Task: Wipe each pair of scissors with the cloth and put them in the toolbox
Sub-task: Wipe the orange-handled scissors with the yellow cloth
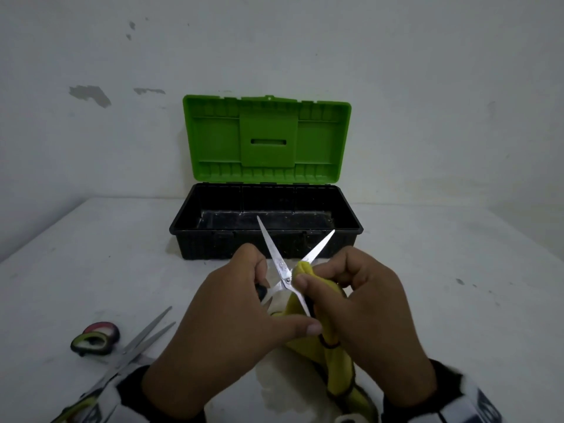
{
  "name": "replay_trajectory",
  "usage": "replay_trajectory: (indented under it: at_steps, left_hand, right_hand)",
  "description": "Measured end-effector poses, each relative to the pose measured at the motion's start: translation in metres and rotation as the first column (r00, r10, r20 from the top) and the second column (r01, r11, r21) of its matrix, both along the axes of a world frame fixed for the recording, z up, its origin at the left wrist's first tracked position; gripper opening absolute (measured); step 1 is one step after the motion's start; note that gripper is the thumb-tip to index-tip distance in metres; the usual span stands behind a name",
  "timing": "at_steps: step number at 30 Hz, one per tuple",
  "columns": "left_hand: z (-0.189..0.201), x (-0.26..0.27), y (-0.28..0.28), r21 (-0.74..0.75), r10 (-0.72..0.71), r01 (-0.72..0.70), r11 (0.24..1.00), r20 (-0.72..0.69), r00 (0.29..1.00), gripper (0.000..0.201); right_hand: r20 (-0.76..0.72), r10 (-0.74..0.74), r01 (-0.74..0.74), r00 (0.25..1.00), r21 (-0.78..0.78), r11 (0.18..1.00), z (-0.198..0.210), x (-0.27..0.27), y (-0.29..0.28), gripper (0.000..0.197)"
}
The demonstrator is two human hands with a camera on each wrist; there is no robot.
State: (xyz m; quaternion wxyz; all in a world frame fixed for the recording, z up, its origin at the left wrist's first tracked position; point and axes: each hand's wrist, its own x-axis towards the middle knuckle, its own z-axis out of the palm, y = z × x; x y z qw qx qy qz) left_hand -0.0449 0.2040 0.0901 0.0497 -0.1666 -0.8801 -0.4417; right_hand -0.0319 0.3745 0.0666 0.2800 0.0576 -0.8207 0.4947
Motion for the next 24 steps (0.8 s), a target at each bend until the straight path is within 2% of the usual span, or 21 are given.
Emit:
replay_trajectory:
  at_steps: [5,9,13,16,19,22,24]
  left_hand:
    - [0.004,0.008,0.010,-0.240,0.064,-0.080,0.967,-0.075,0.995,0.063]
    - [0.007,0.012,0.016,-0.299,0.094,-0.127,0.946,-0.121,0.988,0.057]
    - [0.012,0.014,0.018,-0.329,0.105,-0.147,0.933,-0.143,0.984,0.056]
    - [0.009,0.013,0.019,-0.324,0.090,-0.120,0.938,-0.107,0.990,0.057]
    - [0.002,0.010,0.017,-0.252,0.087,-0.103,0.962,-0.071,0.994,0.063]
    - [-0.003,0.005,0.012,-0.159,0.116,-0.123,0.980,-0.050,0.992,0.067]
    - [-0.005,0.001,0.011,-0.134,0.119,-0.125,0.983,-0.055,0.991,0.068]
  right_hand:
    - [-0.012,-0.055,0.055,0.998,-0.016,0.998,0.000,-0.001,-0.005,0.020]
    - [-0.009,-0.103,0.103,0.995,-0.045,0.994,0.004,-0.001,-0.012,0.020]
    - [-0.107,-0.160,0.163,0.981,0.019,0.987,0.010,-0.002,-0.015,0.023]
    - [-0.139,-0.195,0.203,0.971,0.046,0.978,0.010,-0.007,-0.016,0.024]
    - [-0.106,-0.223,0.227,0.969,0.033,0.973,0.009,-0.012,-0.009,0.025]
    - [-0.090,-0.173,0.176,0.981,0.023,0.984,0.011,-0.006,-0.001,0.022]
    - [-0.102,-0.103,0.112,0.989,0.082,0.990,0.011,0.001,-0.001,0.022]
